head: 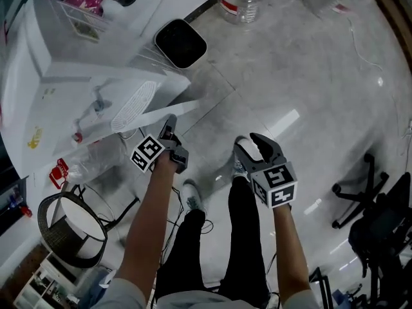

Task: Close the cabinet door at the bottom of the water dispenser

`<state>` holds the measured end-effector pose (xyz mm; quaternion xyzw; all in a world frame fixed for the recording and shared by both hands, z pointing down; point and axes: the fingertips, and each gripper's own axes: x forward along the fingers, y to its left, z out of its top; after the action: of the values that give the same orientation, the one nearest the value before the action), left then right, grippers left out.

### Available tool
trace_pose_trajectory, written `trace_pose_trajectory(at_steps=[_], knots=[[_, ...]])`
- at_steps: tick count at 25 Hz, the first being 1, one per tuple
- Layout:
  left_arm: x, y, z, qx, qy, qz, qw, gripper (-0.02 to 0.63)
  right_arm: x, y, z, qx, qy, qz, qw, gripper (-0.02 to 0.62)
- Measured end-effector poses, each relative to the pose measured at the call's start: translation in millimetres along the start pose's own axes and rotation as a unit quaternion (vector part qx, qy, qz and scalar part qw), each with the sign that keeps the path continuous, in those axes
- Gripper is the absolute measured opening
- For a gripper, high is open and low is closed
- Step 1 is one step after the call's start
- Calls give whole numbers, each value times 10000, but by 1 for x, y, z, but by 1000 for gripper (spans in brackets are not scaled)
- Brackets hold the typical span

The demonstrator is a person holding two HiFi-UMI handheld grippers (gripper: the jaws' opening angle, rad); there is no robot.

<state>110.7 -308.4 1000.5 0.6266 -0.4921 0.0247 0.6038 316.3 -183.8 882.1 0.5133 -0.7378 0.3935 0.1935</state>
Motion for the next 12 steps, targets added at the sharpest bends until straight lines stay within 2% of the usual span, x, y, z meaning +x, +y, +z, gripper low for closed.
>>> trace_pose_trajectory(at_steps=[3, 6, 9, 12], knots=[[18, -9, 17, -188, -336, 41, 9993, 151, -1, -16, 8, -89, 50, 13, 9999, 230], [37, -27, 35, -44, -673, 30, 9977, 150, 2, -31, 15, -14, 97, 91, 9999, 230], [60, -46, 46, 84, -831, -91, 9965, 152, 6, -42, 25, -114, 151, 145, 9997, 230], [74, -55, 59, 162, -1026, -54, 9946, 152, 7, -51, 36, -229, 165, 157, 9995, 230]])
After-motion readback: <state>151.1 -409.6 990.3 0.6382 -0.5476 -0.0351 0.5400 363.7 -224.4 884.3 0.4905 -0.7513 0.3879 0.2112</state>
